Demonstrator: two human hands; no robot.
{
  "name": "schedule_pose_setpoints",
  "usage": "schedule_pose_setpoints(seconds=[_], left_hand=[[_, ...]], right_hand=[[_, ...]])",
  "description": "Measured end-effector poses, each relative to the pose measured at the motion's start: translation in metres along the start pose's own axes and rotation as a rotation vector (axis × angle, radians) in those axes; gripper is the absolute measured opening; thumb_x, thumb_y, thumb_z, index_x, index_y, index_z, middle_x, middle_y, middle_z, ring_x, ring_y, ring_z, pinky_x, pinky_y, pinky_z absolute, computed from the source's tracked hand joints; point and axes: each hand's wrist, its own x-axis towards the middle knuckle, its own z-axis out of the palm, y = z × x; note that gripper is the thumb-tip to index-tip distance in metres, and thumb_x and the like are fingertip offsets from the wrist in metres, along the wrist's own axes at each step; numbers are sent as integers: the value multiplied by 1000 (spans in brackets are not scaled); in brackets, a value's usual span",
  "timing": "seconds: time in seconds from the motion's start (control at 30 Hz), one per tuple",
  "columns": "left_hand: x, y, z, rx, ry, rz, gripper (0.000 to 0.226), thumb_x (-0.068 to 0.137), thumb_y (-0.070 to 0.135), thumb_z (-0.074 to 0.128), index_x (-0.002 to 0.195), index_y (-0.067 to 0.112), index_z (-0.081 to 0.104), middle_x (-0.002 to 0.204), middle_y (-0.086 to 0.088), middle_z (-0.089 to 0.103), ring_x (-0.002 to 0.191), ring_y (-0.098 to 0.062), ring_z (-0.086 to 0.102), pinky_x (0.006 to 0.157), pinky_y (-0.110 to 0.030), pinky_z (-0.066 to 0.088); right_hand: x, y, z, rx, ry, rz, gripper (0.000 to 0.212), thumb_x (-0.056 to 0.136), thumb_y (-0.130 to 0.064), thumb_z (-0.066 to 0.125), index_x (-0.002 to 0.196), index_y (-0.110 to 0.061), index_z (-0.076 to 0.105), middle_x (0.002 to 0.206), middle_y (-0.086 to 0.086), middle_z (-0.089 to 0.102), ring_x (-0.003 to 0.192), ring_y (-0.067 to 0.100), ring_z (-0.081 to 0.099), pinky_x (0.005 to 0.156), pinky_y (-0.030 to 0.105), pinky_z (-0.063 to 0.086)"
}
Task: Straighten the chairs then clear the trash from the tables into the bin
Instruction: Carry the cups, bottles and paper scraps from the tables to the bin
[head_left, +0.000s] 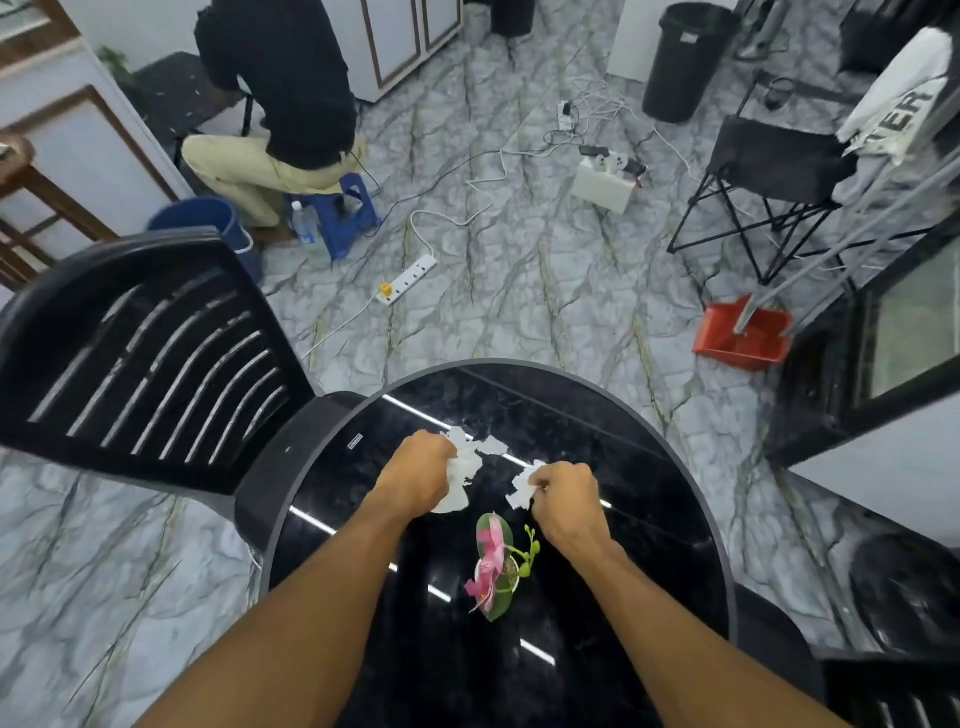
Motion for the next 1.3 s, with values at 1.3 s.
schedule_pose_setpoints(seconds=[1.3], left_hand=[[-558, 741, 310, 182, -379, 1617, 8, 74, 15, 63, 68, 11, 61, 69, -5, 64, 73, -32, 59, 67, -36, 49]], right_hand=[[-774, 462, -256, 439, 1405, 911, 26, 73, 6, 62, 82, -12, 79, 71, 0, 72, 70, 14, 67, 67, 28, 56]])
